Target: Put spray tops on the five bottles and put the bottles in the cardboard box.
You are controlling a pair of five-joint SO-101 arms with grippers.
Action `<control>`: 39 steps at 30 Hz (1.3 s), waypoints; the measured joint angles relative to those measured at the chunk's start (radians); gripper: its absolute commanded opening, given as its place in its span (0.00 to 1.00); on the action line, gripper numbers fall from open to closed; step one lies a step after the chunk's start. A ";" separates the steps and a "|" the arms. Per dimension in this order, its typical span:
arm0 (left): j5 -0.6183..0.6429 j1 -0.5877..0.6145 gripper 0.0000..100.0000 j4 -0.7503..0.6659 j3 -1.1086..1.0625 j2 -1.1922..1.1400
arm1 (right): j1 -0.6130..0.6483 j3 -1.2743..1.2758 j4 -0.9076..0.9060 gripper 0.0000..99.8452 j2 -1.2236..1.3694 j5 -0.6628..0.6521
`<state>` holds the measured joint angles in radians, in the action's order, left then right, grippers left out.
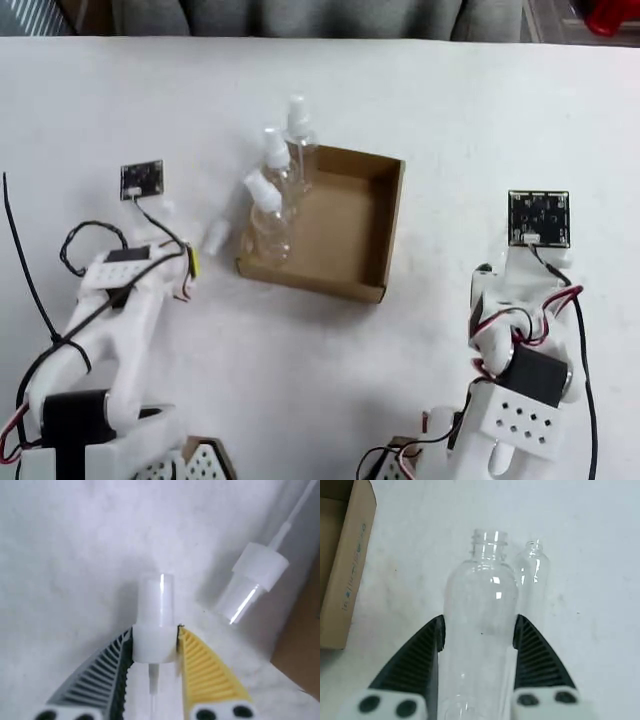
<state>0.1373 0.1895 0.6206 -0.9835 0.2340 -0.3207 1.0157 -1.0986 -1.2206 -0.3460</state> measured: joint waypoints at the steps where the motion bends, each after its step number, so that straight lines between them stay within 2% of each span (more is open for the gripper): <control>1: -0.002 0.000 0.02 0.000 0.000 0.000 | 0.000 0.000 0.000 0.02 -0.002 0.002; 6: -0.002 0.000 0.02 0.000 0.000 0.000 | 0.000 0.000 0.086 0.02 -0.002 0.097; 10: -0.002 0.000 0.02 0.000 0.000 0.000 | 0.002 0.000 0.175 0.02 -0.002 0.118; 20: -0.002 0.000 0.02 0.000 0.000 0.000 | 0.221 -0.005 0.198 0.02 -0.025 0.127; 26: -0.002 0.000 0.02 0.000 0.000 0.000 | 0.338 -0.054 0.219 0.02 -0.203 0.129; 33: -0.002 0.000 0.02 0.000 0.000 0.000 | 0.370 -0.006 0.364 0.02 -0.459 0.129; 39: -0.002 0.000 0.02 0.000 0.000 0.000 | 0.367 0.097 0.460 0.02 -0.535 0.281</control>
<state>0.1358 0.1895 0.6206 -0.9835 0.2340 0.0460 1.1124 -0.6383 -1.7561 -0.0652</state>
